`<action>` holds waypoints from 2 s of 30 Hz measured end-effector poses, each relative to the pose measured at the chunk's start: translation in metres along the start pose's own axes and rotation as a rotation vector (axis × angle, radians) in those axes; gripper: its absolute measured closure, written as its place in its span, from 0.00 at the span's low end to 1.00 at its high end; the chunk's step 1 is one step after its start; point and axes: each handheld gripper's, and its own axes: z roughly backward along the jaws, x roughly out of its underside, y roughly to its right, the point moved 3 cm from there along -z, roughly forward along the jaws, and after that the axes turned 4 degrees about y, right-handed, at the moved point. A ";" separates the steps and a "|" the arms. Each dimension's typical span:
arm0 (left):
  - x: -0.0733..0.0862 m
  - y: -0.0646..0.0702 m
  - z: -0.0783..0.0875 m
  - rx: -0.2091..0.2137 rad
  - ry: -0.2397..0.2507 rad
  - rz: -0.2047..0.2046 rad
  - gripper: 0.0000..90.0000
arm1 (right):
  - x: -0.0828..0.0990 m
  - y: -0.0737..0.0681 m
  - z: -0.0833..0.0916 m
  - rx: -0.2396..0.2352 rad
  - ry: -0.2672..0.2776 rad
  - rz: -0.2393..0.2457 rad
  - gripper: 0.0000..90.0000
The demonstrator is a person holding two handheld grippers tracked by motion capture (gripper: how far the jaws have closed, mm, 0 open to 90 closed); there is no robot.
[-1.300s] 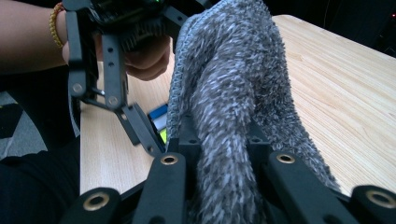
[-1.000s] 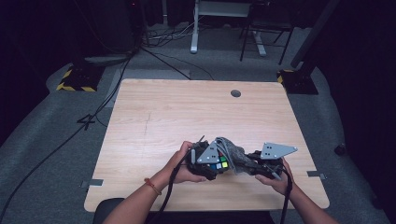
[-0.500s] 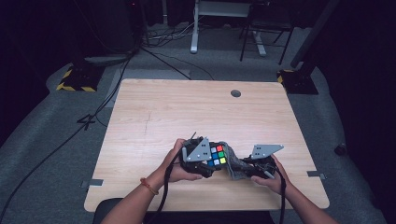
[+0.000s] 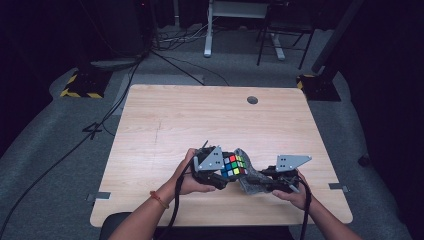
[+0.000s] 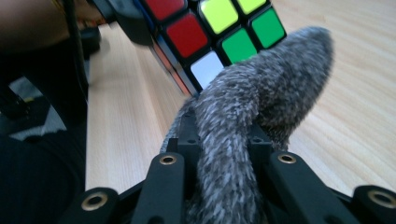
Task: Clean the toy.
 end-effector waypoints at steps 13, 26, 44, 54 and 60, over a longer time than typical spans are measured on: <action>0.008 0.002 -0.008 0.047 -0.097 -0.004 0.37 | -0.001 0.001 0.003 0.015 0.024 0.008 0.84; -0.010 0.000 0.006 0.005 0.038 0.003 0.37 | 0.011 -0.013 -0.022 -0.025 -0.103 0.086 0.84; -0.004 -0.002 0.006 -0.022 -0.008 -0.011 0.37 | 0.003 0.009 0.003 0.143 -0.038 0.040 0.84; -0.004 -0.001 0.000 -0.029 -0.006 -0.001 0.37 | -0.007 -0.002 0.007 0.102 0.022 0.061 0.84; -0.008 -0.007 0.009 -0.055 0.037 0.021 0.37 | 0.001 -0.013 -0.009 0.032 -0.072 0.102 0.84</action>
